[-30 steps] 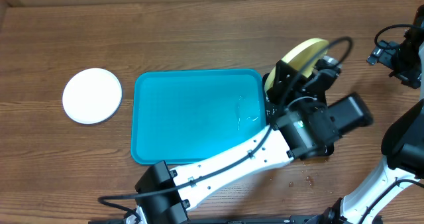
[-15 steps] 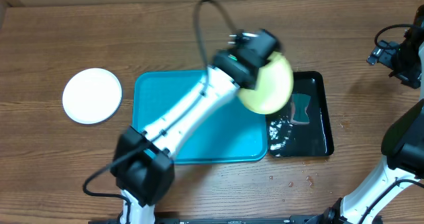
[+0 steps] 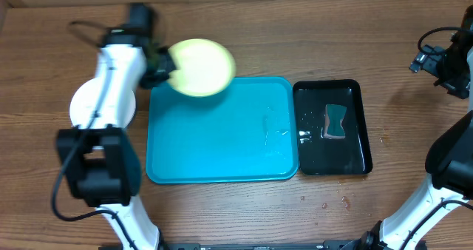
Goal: Clean dirty plates on tray and stack at the side
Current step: 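Carry the yellow plate left and set it on the stacked plates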
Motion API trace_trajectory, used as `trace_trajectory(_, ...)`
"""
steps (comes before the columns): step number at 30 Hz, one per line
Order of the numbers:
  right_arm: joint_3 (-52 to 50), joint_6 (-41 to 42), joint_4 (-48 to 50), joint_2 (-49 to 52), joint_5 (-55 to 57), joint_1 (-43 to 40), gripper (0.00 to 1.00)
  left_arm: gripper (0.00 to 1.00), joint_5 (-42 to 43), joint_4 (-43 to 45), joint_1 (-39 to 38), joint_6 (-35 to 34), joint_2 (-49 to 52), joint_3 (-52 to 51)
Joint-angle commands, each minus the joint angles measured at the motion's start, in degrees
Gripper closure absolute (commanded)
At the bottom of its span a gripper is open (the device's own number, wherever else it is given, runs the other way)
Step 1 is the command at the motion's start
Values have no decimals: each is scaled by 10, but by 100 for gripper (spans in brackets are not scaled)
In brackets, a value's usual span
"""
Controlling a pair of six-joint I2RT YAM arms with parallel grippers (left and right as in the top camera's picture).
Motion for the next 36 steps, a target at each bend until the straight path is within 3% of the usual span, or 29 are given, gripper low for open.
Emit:
trace_trajectory(1, 9, 3, 3, -16, 4, 0, 0, 96, 24, -20, 78, 29, 3, -3)
trace_trajectory(7, 9, 3, 3, -16, 4, 0, 0, 96, 6, -56, 233, 31, 3, -3)
trace_trajectory(15, 9, 3, 3, -16, 4, 0, 0, 96, 6, -59, 353, 30, 3, -3)
trace_trajectory(26, 9, 3, 3, -16, 4, 0, 0, 96, -8, -47, 353, 27, 3, -23)
trace_trajectory(30, 9, 3, 3, -16, 4, 0, 0, 96, -29, -17, 339, 11, 3, -66)
trace_trajectory(36, 9, 3, 3, -16, 4, 0, 0, 96, 9, 45, 333, 17, 3, -119)
